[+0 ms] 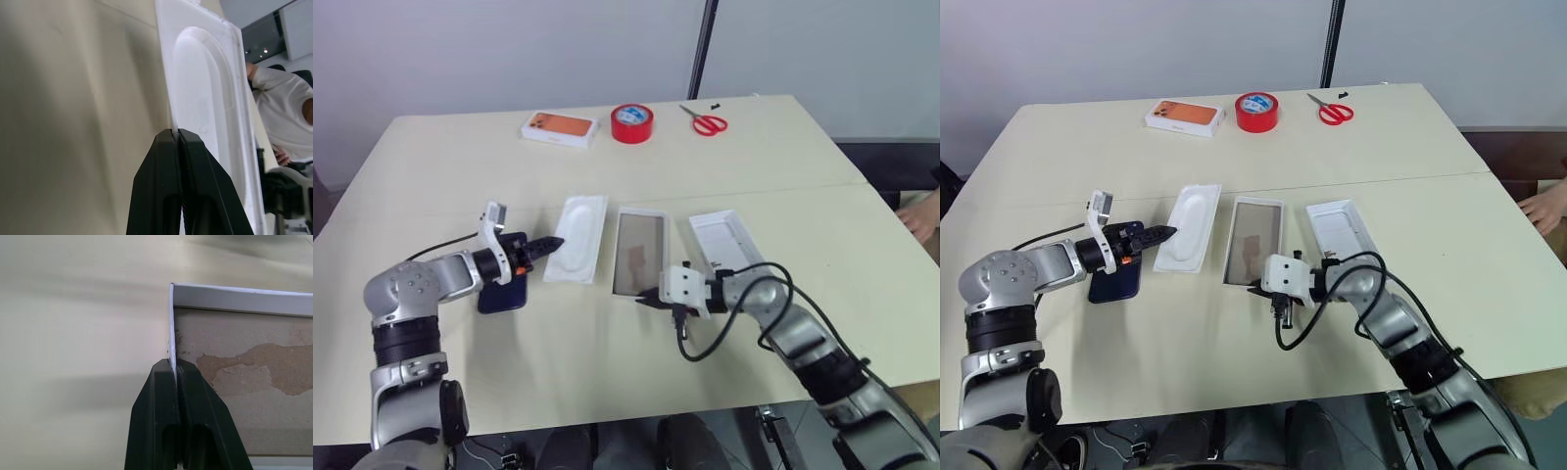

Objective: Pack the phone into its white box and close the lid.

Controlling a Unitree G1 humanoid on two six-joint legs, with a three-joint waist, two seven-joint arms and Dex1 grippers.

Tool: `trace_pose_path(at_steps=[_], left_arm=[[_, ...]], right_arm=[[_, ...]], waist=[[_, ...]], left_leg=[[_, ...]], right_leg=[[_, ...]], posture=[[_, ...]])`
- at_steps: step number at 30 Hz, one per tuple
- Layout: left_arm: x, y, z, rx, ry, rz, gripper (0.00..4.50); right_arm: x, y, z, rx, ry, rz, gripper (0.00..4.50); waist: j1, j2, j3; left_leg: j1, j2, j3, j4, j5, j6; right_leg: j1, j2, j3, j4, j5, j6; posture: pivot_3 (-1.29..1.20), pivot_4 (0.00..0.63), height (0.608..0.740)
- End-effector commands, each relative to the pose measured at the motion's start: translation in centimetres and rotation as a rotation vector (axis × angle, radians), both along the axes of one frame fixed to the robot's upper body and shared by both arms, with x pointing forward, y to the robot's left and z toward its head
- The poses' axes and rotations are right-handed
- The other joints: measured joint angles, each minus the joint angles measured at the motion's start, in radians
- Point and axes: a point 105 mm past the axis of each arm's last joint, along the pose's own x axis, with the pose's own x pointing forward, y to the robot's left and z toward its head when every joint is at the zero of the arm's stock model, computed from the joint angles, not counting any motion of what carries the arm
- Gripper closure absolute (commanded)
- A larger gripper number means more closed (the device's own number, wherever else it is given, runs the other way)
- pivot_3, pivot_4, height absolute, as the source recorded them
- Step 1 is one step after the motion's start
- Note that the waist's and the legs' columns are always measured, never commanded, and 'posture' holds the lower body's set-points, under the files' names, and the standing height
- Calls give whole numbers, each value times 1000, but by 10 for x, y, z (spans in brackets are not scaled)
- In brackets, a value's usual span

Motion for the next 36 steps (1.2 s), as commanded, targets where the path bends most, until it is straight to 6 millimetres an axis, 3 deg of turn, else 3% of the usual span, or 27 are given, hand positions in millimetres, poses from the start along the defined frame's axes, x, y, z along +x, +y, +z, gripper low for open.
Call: trace_pose_path(at_steps=[1, 6, 7, 9, 14, 18, 22, 25, 36], left_arm=[[0, -4, 13, -18, -66, -17, 4500], [-4, -6, 11, -30, -78, -17, 4500], [-4, -7, 10, -28, -76, -17, 4500], [-4, -10, 9, -27, -82, -12, 4500], [-6, -16, 6, -22, -99, -4, 4500], [-9, -17, 5, -5, -132, 18, 4500], [-15, -17, 0, 29, -139, 54, 4500], [-15, -19, -6, 51, -137, 95, 4500], [-11, -46, -15, 36, -113, 224, 4500]], right_arm=[[7, 13, 2, -56, -84, 93, 4448], [-1, 23, 4, -41, -47, 188, 4448], [-1, 25, 6, -25, -38, 190, 4196], [0, 24, 8, -5, -14, 180, 3641], [13, 15, 31, 108, -57, 63, 1096], [10, -9, 57, 249, -22, -58, 1096], [1, -54, 54, 198, -32, -193, 1096], [-2, -71, 54, 208, -31, -268, 1096], [-3, -60, 49, 250, -37, -303, 1096]], waist=[[-6, 0, 0], [-17, 0, 0], [-20, 0, 0], [-20, 0, 0], [-19, 0, 0], [-16, 0, 0], [-4, 0, 0], [6, 0, 0], [10, 0, 0]], left_leg=[[0, 0, 0, 0, 0, 0], [0, 1, -1, 0, 0, 0], [0, 1, -1, 0, 0, 0], [0, 1, -1, 0, 0, -1], [0, 1, -1, 0, 0, -1], [0, 1, -1, -1, 0, -1], [0, 1, -1, -1, 0, -1], [0, 1, 0, -1, 0, -1], [0, 1, 0, -1, 0, -1]], right_leg=[[0, 0, 0, 0, 0, 0], [1, -1, -1, 0, 0, 0], [1, -1, -1, 0, 0, 0], [1, -1, -1, 0, 0, 0], [1, -1, -1, 0, 0, 0], [1, -1, -1, -1, 0, 0], [1, -2, -1, -2, 0, 0], [1, -2, 0, -2, 0, 0], [1, -2, 1, -1, 0, 0]], posture=[[0, 150, 740], [0, 150, 740], [0, 150, 740], [0, 150, 740], [0, 150, 740], [0, 150, 740], [0, 150, 740], [0, 150, 740], [0, 150, 740]])
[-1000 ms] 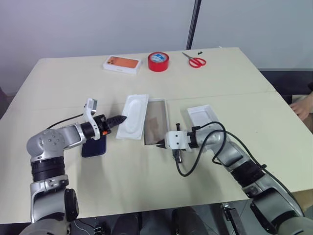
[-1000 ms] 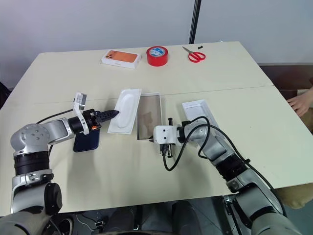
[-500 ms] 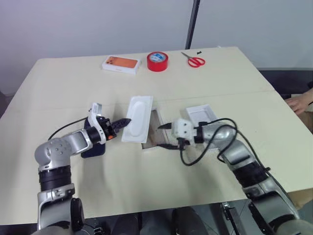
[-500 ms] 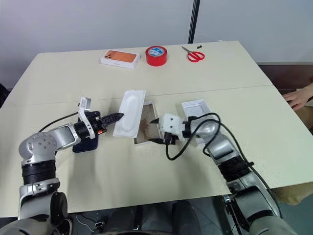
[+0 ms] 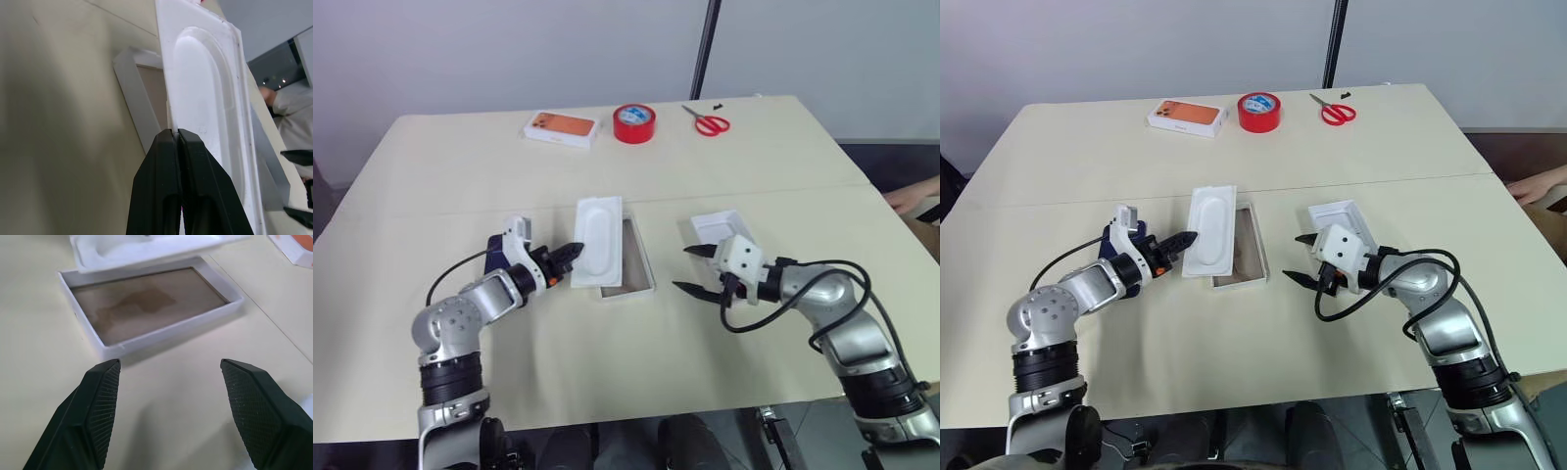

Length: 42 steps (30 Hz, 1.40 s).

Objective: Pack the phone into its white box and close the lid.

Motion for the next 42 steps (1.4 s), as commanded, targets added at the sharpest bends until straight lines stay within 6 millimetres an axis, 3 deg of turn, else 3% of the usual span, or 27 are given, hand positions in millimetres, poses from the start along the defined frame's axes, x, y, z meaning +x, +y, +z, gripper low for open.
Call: trace_pose_path(at_steps=[1, 3, 4, 7, 11, 18, 21, 26, 30, 33, 37, 42], left_arm=[[-4, -4, 10, -15, -46, 26, 4500], [-7, -7, 9, -23, -45, 21, 4500], [-8, -10, 8, -27, -39, 21, 4193], [-13, -16, 8, -83, -26, -2, 3015], [-11, -10, 8, -45, -28, 18, 1074], [-11, 5, 31, -54, -118, -31, 1074], [-7, 26, 43, 32, -216, -18, 1031], [1, 67, 49, 241, -327, -12, 1031], [-18, 90, 56, 325, -461, -124, 1031], [-33, 105, 54, 321, -455, -200, 1031], [-41, 123, 51, 351, -438, -203, 1031], [-42, 125, 42, 381, -435, -179, 1031]], right_arm=[[-1, 4, 12, 7, -58, 11, 1096], [0, 3, 12, 6, -57, 8, 1096], [0, 3, 12, 8, -57, 6, 1059], [1, 2, 13, 14, -60, 1, 1041], [2, -1, 14, 17, -62, -5, 1041], [13, 10, 37, 160, -78, -31, 1041], [19, 25, 50, 226, -103, -35, 1895], [23, 67, 48, 226, -116, 6, 4404], [31, 93, 33, 153, -103, 25, 4464], [39, 98, 28, 184, -58, -29, 4464], [39, 112, 11, 72, -85, -13, 4464], [36, 118, -24, -142, -102, 53, 4464]], waist=[[0, 0, 0], [0, 0, 0], [0, 0, 0], [0, 0, 0], [1, 0, 0], [-2, 0, 0], [-6, 0, 0], [-7, 0, 0], [-8, 1, 0], [-6, 1, 0], [-6, 1, 0], [-14, 1, 1]], left_leg=[[0, 0, 0, 0, 0, 0], [0, 0, 0, 0, 0, 0], [0, 0, 0, 0, 0, 0], [0, 0, 0, 0, 0, 0], [0, 0, 0, 0, 0, 0], [0, 0, 0, 0, 0, 0], [0, 0, 0, 0, 0, 0], [0, -1, 0, -1, 0, -1], [0, -1, 0, -2, 0, -1], [0, 0, 0, -3, 1, -1], [0, 0, 0, -3, 1, -1], [0, 0, 0, -3, 0, -1]], right_leg=[[0, 0, 0, 0, 0, 0], [0, 0, 0, 0, 0, 0], [0, 0, 0, 0, 0, 0], [0, 0, 0, 0, 0, 0], [0, 0, 0, 0, 0, 0], [0, 1, 0, 0, 0, 0], [0, 1, 0, 0, 0, 0], [-1, 2, 0, 0, 0, 0], [-2, 2, 0, -1, 0, 0], [-2, 1, 0, -1, 0, 0], [-2, 1, 0, -1, 0, 0], [-3, 2, 0, 1, 0, 0]], posture=[[0, 150, 740], [0, 150, 740], [0, 150, 740], [0, 150, 740], [0, 150, 740], [0, 150, 740], [0, 150, 740], [0, 150, 740], [0, 150, 740], [0, 150, 740], [0, 150, 740], [0, 150, 740]])
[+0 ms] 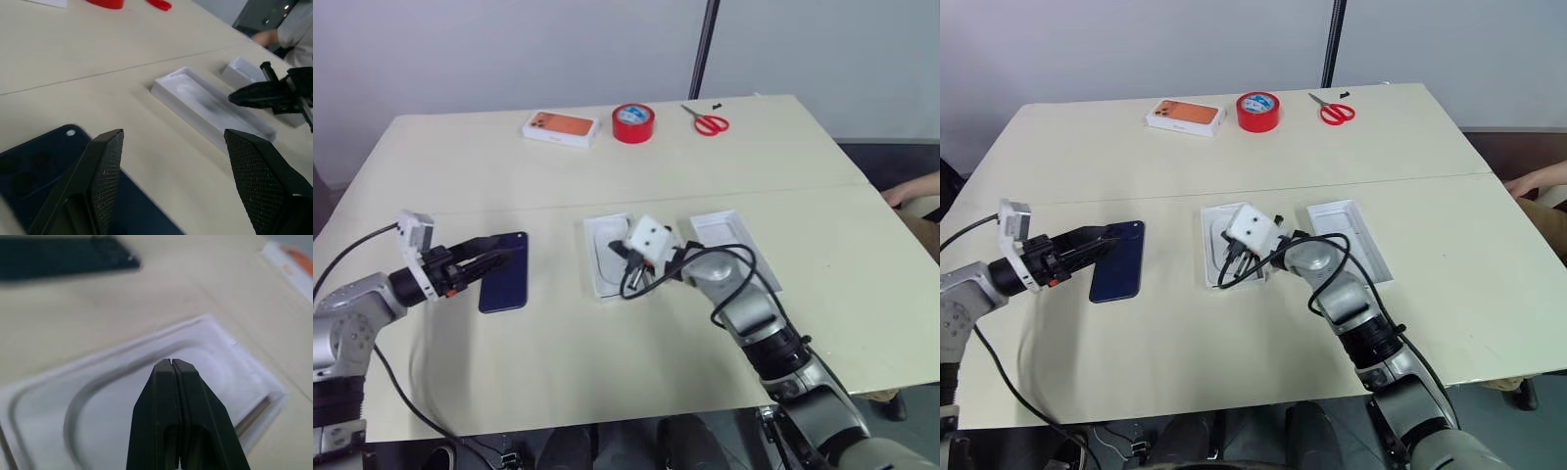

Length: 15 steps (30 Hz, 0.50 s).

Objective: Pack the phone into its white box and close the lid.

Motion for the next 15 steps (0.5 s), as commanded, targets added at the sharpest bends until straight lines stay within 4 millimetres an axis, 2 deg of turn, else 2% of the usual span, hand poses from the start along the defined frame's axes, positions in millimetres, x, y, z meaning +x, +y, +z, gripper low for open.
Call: trace_pose_path(at_steps=[1, 4, 9, 15], left_arm=[[-1, -3, 8, 7, -56, 0, 1031], [-2, -7, 7, 12, -67, 5, 1031], [-1, -9, 5, 19, -70, 22, 1031], [1, -12, 7, 9, -73, 20, 1031]], right_arm=[[-2, 0, -5, -96, -45, 52, 4464], [-1, -12, -14, -163, -37, 62, 4464], [2, -29, -14, -223, -54, 51, 4464], [4, -34, -14, -215, -39, 24, 4464]], waist=[[-2, 0, 0], [-2, 0, 0], [4, 0, 0], [9, -1, 0]], left_leg=[[0, 0, 0, 0, 0, 0], [0, 1, 0, 1, 0, 0], [0, 1, -1, 1, 0, 0], [0, 1, -1, 1, 0, 0]], right_leg=[[0, 0, 0, 0, 0, 0], [1, -1, 0, 0, 0, 0], [1, -1, 0, 0, 0, 0], [2, -1, 0, 0, 0, 0]], posture=[[0, 150, 740], [0, 150, 740], [0, 150, 740], [0, 150, 740]])
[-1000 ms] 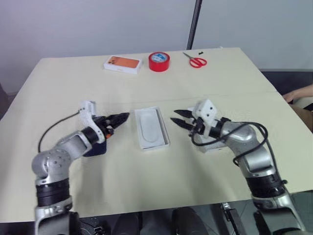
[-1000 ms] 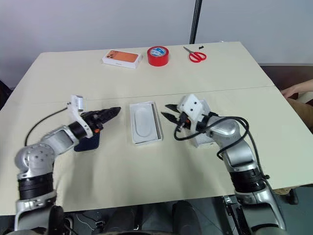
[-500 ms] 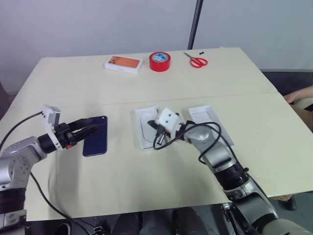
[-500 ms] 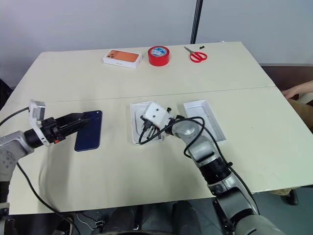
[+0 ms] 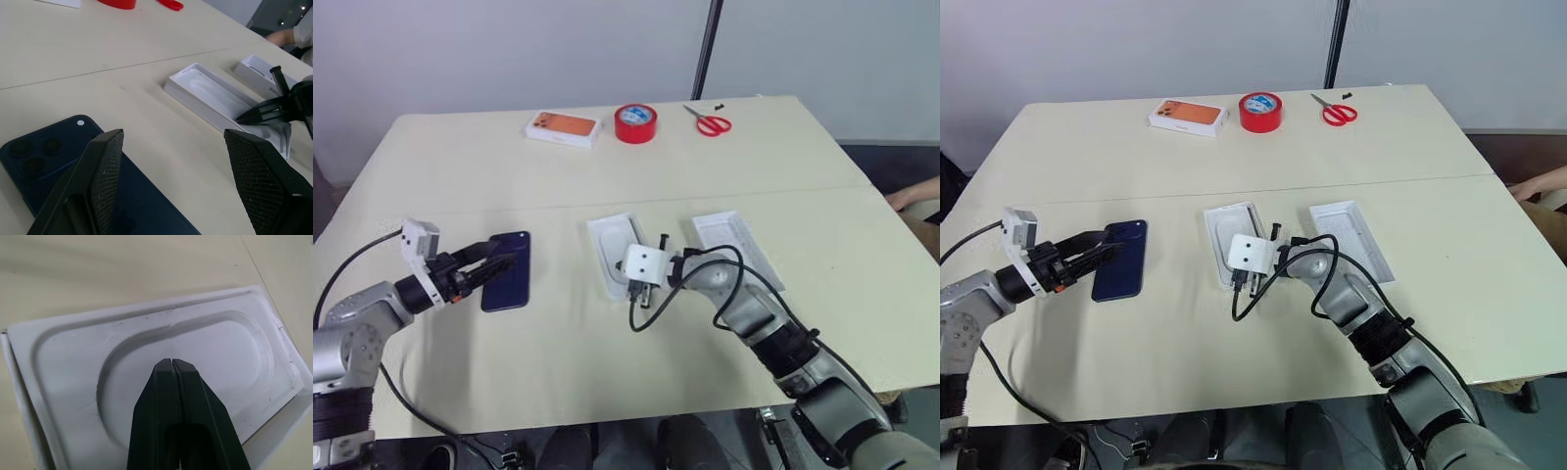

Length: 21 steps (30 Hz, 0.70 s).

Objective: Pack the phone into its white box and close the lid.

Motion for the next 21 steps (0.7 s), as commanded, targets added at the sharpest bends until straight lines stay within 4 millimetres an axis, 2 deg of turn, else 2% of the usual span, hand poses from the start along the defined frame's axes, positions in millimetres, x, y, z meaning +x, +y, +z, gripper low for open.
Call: trace_pose_path(at_steps=[1, 7, 14, 17, 21], left_arm=[[1, -4, 13, 15, -54, -9, 1031], [5, -7, 14, 18, -62, -14, 1031], [7, -11, 14, 25, -67, -19, 1031], [8, -10, 14, 22, -67, -17, 1031], [10, -12, 14, 24, -71, -16, 1031]], right_arm=[[5, -14, -9, -28, 30, -69, 4464], [5, -17, -9, -42, 43, -92, 4464], [-4, -33, -21, -122, 97, -90, 4464], [-16, -29, -19, -90, 135, -49, 4464], [-22, -17, -15, -20, 184, -32, 4464]], waist=[[0, 0, 0], [1, 0, 0], [3, 0, 0], [2, -1, 0], [-2, -1, 0]], left_leg=[[0, 0, 0, 0, 0, 0], [0, 0, 0, 0, 0, 0], [0, 0, 0, 0, 0, 0], [0, 0, 0, 0, 0, 0], [0, 0, 0, 0, 0, 0]], right_leg=[[0, 0, 0, 0, 0, 0], [0, 0, 0, 0, 0, 0], [0, 0, 0, 0, 0, 0], [1, 0, 0, 0, 0, 0], [1, 1, 0, 0, 0, 0]], posture=[[0, 150, 740], [0, 150, 740], [0, 150, 740], [0, 150, 740], [0, 150, 740]])
